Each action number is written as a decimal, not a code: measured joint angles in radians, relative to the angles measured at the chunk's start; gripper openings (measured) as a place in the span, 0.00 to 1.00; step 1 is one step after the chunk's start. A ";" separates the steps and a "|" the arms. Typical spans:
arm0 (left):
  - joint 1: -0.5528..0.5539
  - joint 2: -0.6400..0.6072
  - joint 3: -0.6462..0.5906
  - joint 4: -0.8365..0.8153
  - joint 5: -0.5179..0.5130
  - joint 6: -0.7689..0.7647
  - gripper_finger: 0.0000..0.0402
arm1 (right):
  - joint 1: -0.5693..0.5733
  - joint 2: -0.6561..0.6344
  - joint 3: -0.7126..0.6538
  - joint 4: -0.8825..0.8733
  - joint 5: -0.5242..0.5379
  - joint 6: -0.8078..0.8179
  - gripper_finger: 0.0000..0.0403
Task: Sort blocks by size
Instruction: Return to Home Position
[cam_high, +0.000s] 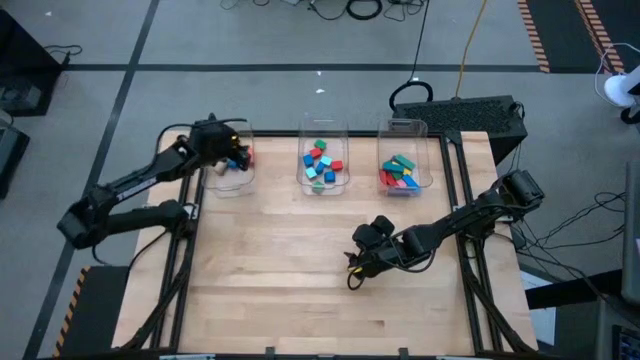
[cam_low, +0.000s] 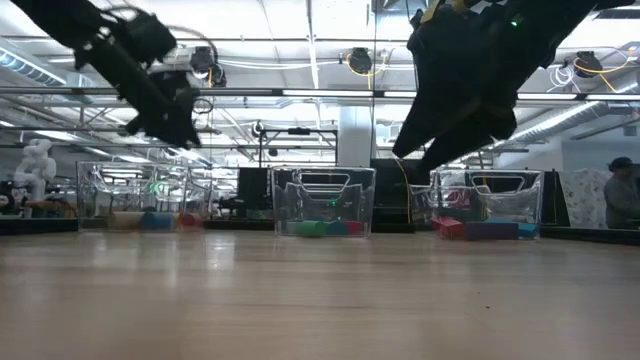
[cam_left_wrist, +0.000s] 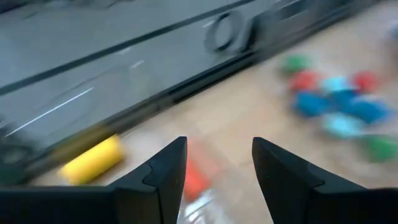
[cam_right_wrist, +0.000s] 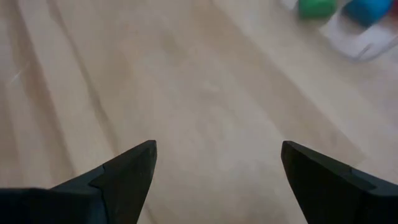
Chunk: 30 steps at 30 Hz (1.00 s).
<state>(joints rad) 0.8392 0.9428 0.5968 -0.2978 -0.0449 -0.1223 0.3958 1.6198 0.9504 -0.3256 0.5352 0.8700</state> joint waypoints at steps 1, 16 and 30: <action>-0.011 -0.027 0.000 0.004 0.040 0.001 0.46 | 0.000 -0.004 0.000 0.000 0.016 -0.008 0.82; -0.287 -0.106 0.002 0.335 0.300 -0.026 0.43 | -0.091 -0.063 0.000 0.064 0.166 -0.296 0.70; -0.570 -0.107 0.002 0.507 0.295 0.140 0.01 | -0.267 -0.143 0.000 0.454 -0.224 -0.790 0.02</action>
<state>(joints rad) 0.2688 0.8356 0.5983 0.2088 0.2497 0.0172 0.1290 1.4767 0.9507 0.1285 0.3114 0.0799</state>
